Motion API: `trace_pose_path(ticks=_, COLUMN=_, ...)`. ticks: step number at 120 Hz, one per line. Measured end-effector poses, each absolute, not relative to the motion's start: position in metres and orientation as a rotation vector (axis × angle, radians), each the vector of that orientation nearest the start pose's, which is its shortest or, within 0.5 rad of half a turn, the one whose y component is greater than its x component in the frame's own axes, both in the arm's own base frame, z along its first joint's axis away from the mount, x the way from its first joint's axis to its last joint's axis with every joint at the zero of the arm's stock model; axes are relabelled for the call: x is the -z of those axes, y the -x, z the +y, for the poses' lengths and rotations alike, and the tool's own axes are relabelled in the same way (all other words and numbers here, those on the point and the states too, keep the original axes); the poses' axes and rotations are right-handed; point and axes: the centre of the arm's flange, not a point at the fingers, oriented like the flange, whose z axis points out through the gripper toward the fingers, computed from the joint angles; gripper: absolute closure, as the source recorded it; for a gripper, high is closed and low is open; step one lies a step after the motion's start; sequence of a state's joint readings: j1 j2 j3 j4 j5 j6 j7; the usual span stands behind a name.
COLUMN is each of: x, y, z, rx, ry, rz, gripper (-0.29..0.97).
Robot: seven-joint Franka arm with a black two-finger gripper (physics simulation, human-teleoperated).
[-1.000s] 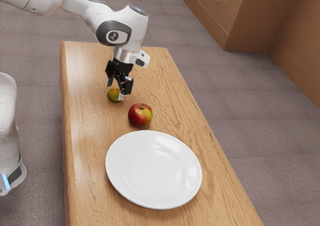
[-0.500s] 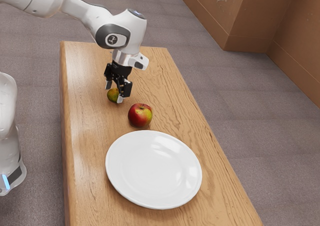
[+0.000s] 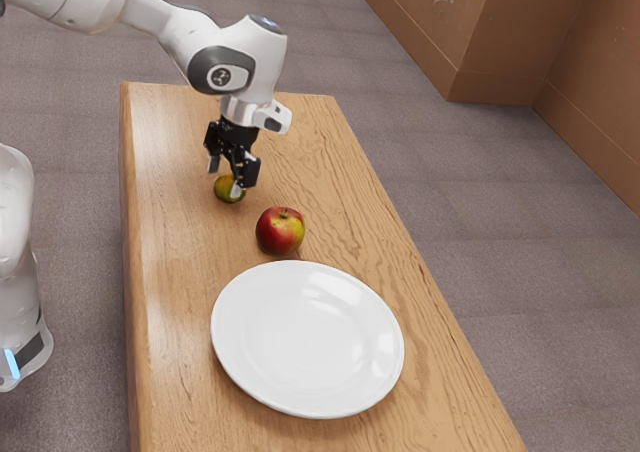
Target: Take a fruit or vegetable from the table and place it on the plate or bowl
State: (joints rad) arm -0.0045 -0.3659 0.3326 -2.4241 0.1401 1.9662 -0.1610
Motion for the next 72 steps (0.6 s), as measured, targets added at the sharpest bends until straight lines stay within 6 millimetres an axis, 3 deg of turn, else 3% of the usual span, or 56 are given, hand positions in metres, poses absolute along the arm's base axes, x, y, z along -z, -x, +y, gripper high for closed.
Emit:
trace_pose_path(ticks=13, x=-0.4259, y=-0.3971, z=0.1476, rx=-0.167, ry=3.067, rz=-0.622, gripper=0.25)
trace_pose_path(ticks=72, x=-0.4218, y=-0.4013, z=0.1493, rx=-0.156, ry=3.049, rz=-0.628, gripper=0.35)
